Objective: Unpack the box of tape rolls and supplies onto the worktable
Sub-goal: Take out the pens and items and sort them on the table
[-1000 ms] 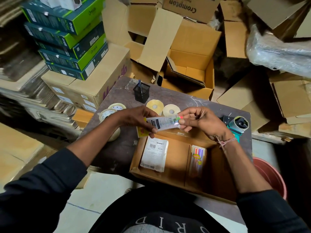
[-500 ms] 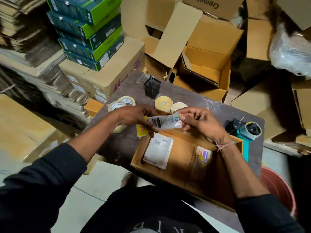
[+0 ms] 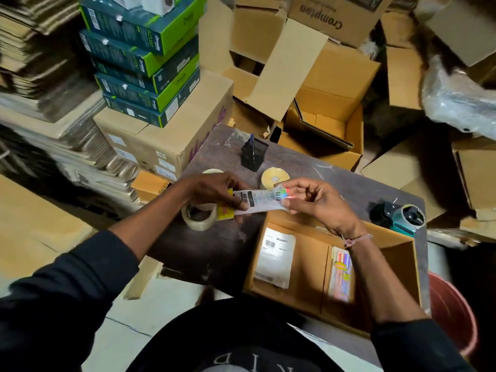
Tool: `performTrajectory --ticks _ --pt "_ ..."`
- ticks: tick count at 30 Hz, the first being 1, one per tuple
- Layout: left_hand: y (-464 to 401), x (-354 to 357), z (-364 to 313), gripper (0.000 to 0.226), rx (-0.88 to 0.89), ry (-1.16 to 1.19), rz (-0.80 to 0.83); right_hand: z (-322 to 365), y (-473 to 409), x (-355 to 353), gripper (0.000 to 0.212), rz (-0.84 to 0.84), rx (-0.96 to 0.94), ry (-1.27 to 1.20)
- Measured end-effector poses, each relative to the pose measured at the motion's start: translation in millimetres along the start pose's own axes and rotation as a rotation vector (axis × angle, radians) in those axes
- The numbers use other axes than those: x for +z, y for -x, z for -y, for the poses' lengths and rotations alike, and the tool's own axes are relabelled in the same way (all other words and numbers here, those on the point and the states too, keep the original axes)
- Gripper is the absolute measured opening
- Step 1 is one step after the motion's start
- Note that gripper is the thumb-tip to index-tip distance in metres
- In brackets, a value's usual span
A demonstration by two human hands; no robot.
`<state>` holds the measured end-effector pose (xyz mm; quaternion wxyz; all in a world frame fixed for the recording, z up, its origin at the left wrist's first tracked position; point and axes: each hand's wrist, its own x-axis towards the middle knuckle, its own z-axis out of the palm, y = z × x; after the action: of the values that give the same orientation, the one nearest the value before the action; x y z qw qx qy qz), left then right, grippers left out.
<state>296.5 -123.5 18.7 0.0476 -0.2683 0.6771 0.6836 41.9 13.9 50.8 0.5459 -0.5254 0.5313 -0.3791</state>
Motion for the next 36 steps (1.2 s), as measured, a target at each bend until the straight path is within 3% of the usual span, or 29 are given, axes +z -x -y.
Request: performTrajectory --ticks 6,10,24,30,34,36 --pt "16.7 -29.1 3.7 0.02 0.026 -0.035 0.079 -2.1 -29.5 28.0 0.029 -0.052 -0.018 -0.003" --pt "22.0 -39.9 8.9 0.024 0.042 -0.083 0.108 -8.2 -45.9 46.1 0.019 -0.14 -0.052 -0.021" --pt "27.8 -62.5 37.1 0.016 0.009 -0.045 0.045 -3.8 -48.0 34.4 0.032 -0.224 -0.011 -0.105" --pt "18.0 -58.5 36.4 0.034 0.026 0.009 0.018 5.3 -37.8 15.9 0.032 -0.297 -0.026 -0.017" --pt "14.2 -63.4 45.6 0.074 0.099 0.142 -0.09 9.1 -23.5 -12.6 0.033 -0.483 -0.055 -0.031" --pt "11.1 -65.1 52.5 0.081 0.158 0.229 -0.16 7.1 -21.2 -19.0 0.032 -0.562 -0.071 -0.065"
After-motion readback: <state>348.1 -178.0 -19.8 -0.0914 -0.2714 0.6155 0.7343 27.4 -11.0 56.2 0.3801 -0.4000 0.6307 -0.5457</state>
